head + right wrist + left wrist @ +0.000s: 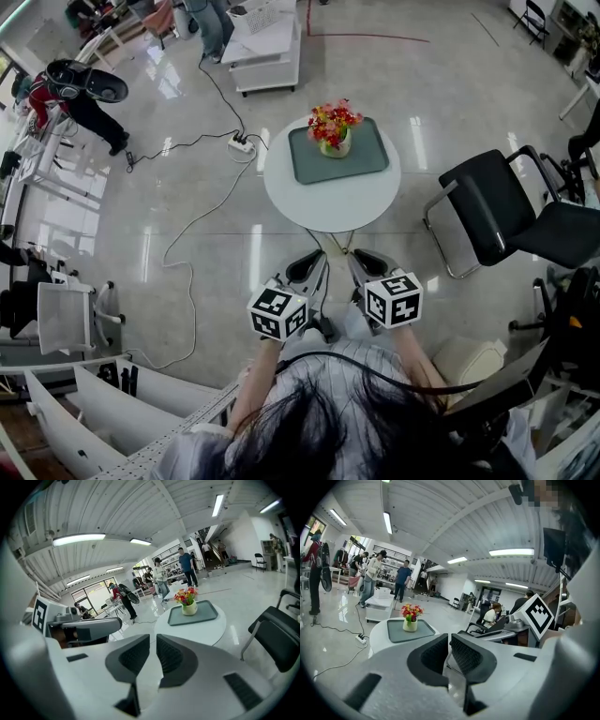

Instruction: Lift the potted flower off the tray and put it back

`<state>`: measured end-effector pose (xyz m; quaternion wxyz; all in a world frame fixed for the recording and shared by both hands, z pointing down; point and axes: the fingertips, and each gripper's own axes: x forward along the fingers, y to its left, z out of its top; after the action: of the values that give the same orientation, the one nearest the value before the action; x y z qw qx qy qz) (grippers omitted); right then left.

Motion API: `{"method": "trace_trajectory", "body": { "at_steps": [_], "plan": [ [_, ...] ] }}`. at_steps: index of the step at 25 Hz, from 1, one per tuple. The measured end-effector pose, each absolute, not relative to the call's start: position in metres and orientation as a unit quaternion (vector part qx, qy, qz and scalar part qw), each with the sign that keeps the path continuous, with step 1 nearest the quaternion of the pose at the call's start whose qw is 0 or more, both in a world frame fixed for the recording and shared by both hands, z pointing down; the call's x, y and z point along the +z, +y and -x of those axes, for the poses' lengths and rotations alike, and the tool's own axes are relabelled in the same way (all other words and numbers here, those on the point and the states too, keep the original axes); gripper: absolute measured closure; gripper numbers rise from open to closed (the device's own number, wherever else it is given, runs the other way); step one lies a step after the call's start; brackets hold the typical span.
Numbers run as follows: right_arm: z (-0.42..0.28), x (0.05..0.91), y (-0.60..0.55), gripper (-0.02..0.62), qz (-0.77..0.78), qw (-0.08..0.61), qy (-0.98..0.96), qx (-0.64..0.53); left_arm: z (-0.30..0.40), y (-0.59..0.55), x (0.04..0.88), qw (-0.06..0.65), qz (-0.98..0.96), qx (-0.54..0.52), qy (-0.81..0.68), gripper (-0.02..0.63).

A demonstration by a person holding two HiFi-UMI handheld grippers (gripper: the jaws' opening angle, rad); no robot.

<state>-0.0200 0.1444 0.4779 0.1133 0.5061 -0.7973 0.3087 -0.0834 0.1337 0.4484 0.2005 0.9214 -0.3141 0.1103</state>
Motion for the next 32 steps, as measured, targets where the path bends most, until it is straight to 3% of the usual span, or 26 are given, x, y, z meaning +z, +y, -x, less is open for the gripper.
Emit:
{"method": "trace_trajectory", "body": {
  "at_steps": [8,32],
  "plan": [
    [0.019,0.482,0.138,0.532,-0.510,0.098,-0.796,0.312,0.096,0.135,0.456,0.200,-0.919,0.116,-0.319,0.586],
    [-0.023,0.499,0.090,0.532,-0.428,0.121,-0.836,0.322,0.045,0.077,0.459,0.201,-0.896,0.101,-0.383,0.586]
  ]
}}
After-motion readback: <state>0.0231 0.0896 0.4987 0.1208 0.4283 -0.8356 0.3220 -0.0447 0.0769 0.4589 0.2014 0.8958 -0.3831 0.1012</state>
